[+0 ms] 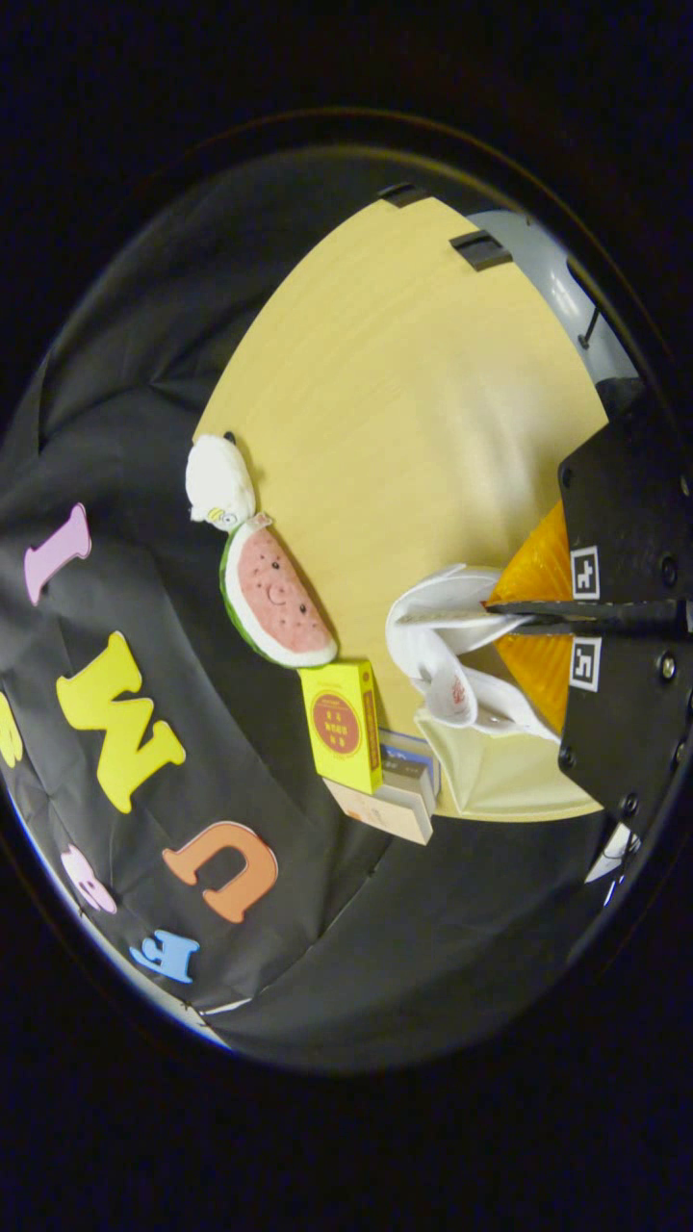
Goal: Open the storage box then place both shoes into the box .Put the left shoe in first, then the right shoe, with the right side of both shoes facing outward in a uniform manner.
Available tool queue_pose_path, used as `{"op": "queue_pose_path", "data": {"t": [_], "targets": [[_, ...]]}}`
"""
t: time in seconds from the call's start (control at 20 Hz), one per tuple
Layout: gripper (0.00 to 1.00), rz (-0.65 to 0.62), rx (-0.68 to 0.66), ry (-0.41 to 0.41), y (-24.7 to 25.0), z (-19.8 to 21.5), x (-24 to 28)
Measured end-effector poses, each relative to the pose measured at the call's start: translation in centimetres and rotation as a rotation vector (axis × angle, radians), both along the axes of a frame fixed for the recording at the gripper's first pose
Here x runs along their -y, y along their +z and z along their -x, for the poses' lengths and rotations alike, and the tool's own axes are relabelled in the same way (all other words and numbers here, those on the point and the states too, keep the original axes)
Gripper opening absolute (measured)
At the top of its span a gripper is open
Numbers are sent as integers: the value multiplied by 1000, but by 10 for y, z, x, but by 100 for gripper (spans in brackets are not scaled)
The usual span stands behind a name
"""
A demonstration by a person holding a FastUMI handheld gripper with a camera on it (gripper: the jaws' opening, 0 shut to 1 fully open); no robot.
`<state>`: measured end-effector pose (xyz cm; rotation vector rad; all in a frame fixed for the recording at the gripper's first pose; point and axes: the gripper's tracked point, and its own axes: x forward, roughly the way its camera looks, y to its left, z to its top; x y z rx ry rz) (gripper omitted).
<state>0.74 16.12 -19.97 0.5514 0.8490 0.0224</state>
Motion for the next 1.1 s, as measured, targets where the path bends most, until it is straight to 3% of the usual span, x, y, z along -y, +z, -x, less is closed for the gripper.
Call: {"op": "queue_pose_path", "data": {"t": [0.25, 0.5, 0.7, 1.1], "targets": [[0, 31, 52, 74, 17, -5, -67], [0, 75, 79, 99, 9, -8, -106], [0, 92, 63, 98, -9, -6, -114], [0, 266, 110, 113, -35, -12, -105]]}}
